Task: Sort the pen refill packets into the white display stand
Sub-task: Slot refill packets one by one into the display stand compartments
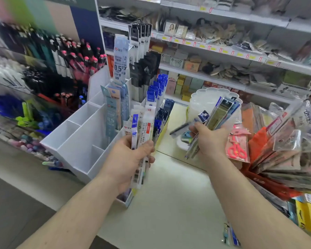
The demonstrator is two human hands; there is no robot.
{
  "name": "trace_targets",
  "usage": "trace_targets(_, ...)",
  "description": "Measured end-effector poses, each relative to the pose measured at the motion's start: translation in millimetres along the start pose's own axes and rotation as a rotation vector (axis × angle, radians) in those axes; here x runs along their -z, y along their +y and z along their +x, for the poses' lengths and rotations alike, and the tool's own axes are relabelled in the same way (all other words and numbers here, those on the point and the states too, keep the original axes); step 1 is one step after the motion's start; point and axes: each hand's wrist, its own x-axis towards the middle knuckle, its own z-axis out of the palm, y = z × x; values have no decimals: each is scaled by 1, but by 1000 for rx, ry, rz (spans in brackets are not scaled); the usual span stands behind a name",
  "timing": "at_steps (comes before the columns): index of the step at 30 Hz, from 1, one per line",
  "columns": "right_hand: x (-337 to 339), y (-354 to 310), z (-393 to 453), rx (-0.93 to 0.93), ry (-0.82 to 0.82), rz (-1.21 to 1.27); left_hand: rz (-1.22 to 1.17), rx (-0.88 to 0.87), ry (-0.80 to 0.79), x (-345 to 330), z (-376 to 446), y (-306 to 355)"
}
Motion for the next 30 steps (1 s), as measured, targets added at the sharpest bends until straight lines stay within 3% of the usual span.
trace_targets(7,-60,19,31,-120,38,42,-30,20,37,18,-10,7)
trace_targets(12,-89,45,41,-186,-27,-156,-33,41,21,26,-8,10)
trace_targets(17,-99,75,53,-122,-79,-445,-47,70,0,33,-9,12)
trace_targets(23,-95,76,62,-79,-170,-563,-94,91,-10,35,-8,12)
trace_targets(28,-70,37,20,-19,-153,-392,-69,108,-30,33,-5,9)
trace_targets(30,-51,13,-13,-44,-253,-216,-54,113,-38,31,-2,8)
